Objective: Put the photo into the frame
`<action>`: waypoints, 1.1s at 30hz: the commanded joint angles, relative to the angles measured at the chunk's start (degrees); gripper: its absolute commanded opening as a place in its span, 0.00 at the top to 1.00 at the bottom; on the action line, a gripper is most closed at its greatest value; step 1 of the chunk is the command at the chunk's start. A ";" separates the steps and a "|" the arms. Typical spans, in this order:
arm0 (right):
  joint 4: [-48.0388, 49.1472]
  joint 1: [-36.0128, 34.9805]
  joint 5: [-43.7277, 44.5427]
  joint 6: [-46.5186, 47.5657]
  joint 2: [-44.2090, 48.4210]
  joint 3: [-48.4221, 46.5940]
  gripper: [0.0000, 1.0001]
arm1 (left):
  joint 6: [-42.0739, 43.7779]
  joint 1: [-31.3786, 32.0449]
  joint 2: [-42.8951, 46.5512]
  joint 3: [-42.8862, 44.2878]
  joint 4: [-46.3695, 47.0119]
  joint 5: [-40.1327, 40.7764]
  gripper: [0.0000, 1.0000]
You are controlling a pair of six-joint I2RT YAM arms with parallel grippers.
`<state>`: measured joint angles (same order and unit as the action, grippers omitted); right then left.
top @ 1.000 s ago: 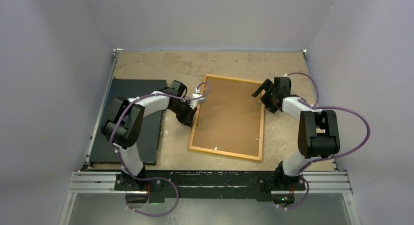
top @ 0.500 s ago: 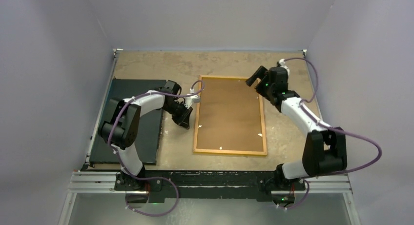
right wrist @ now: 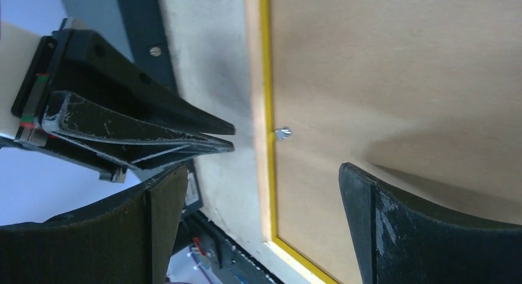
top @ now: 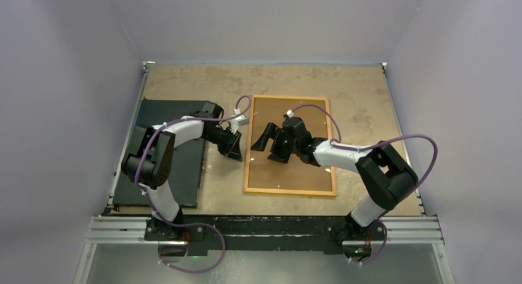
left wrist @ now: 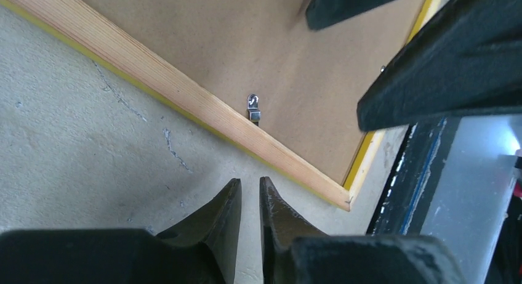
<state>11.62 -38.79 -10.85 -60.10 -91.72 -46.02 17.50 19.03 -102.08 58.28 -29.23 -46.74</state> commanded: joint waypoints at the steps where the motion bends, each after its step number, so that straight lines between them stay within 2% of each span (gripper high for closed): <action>1: 10.76 -2.67 -3.83 -5.84 -1.56 1.34 0.06 | -1.67 -1.13 0.42 0.42 1.64 -7.73 0.83; 7: 14.64 -4.84 -3.56 -10.44 -4.88 2.97 0.06 | -2.32 -1.08 -0.31 -1.83 3.76 -6.74 0.79; 24: 8.64 -5.90 4.43 -15.46 -7.36 -1.45 0.13 | -3.14 -0.56 -1.63 -5.50 7.20 -8.27 0.77; 33: 10.40 -6.25 4.37 -19.12 -9.37 -1.50 0.15 | -4.20 -0.48 -1.79 -7.12 10.16 -8.49 0.77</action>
<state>22.96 -44.64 -8.49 -76.82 -99.46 -46.17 13.85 18.15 -103.66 51.96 -22.11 -53.08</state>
